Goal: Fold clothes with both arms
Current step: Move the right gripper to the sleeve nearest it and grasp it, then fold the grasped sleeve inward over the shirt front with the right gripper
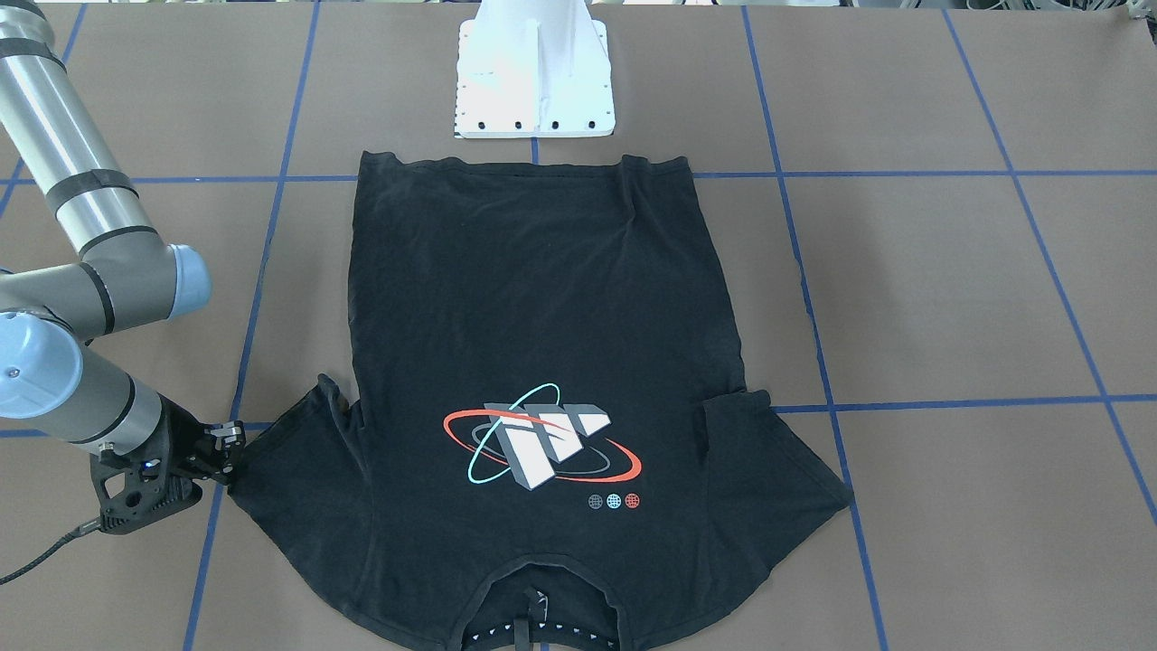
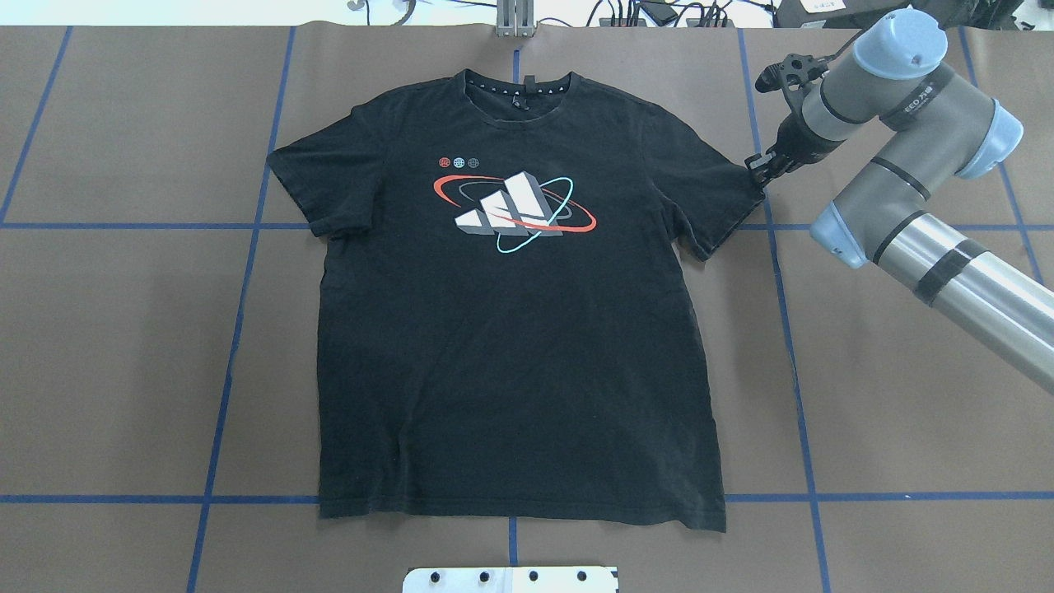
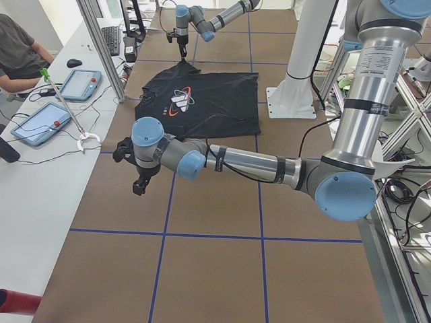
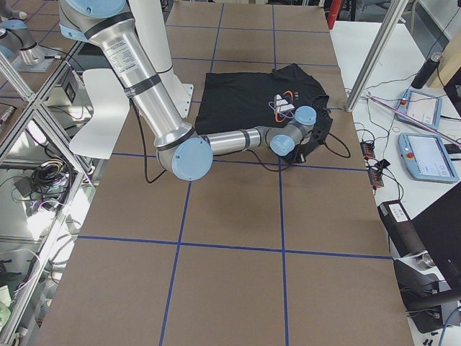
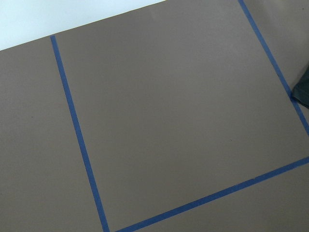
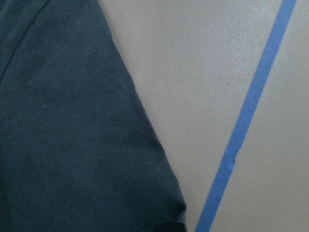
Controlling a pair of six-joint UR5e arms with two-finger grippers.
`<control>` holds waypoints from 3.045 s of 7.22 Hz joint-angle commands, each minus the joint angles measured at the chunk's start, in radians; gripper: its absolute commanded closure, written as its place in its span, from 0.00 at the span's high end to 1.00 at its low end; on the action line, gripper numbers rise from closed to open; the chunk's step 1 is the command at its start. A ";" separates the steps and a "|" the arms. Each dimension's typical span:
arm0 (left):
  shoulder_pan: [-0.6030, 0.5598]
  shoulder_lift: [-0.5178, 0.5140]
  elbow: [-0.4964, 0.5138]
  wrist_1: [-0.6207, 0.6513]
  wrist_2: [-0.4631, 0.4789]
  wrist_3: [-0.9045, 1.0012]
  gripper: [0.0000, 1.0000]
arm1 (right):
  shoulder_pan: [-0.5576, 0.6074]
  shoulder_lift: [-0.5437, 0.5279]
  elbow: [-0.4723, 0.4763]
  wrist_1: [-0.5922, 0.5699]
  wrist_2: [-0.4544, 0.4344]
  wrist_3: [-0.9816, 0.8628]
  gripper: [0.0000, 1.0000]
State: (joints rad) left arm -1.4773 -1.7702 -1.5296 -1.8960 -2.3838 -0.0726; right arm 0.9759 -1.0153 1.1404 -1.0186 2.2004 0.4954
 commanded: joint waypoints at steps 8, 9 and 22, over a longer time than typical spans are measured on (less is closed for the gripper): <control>-0.001 0.011 -0.001 0.000 0.000 0.000 1.00 | -0.163 0.384 -0.170 -0.008 -0.184 0.302 0.00; -0.001 0.011 -0.006 0.000 -0.001 -0.001 1.00 | -0.166 0.442 -0.247 -0.008 -0.248 0.314 0.00; 0.317 -0.136 0.130 -0.461 0.087 -0.695 1.00 | -0.145 0.103 0.285 -0.121 -0.116 0.539 1.00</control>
State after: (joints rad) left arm -1.2284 -1.8517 -1.4636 -2.2891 -2.3487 -0.6799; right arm 0.8183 -0.8511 1.3306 -1.0925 2.0557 1.0322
